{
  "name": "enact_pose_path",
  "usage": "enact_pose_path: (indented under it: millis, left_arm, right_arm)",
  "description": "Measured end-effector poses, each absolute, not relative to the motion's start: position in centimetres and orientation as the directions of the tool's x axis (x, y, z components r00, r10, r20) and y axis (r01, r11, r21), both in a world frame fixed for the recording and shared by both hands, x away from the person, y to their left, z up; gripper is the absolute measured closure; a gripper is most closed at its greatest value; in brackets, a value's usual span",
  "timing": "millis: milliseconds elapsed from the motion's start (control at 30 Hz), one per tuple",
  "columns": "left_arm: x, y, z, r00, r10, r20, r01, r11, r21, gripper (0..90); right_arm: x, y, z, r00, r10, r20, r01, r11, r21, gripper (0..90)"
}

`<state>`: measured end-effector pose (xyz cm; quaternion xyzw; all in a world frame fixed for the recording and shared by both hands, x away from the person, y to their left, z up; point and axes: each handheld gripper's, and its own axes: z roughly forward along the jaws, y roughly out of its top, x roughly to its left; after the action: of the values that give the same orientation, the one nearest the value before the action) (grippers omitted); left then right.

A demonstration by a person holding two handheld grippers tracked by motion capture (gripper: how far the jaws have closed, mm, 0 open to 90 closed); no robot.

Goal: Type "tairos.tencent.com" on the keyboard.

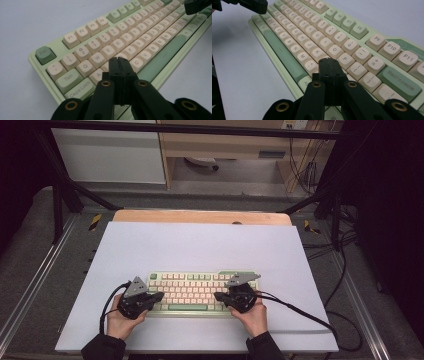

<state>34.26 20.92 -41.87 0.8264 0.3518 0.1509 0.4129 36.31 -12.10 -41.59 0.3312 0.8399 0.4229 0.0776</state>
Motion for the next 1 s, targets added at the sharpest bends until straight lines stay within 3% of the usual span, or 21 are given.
enact_pose_path:
  millis: [1000]
  left_arm:
    - [35.1,17.3,-42.9,0.740,0.672,-0.029,0.451,-0.464,0.762,89.7]
  right_arm:
    - [36.3,-12.3,-41.7,-0.772,0.617,0.152,0.489,0.424,0.762,90.0]
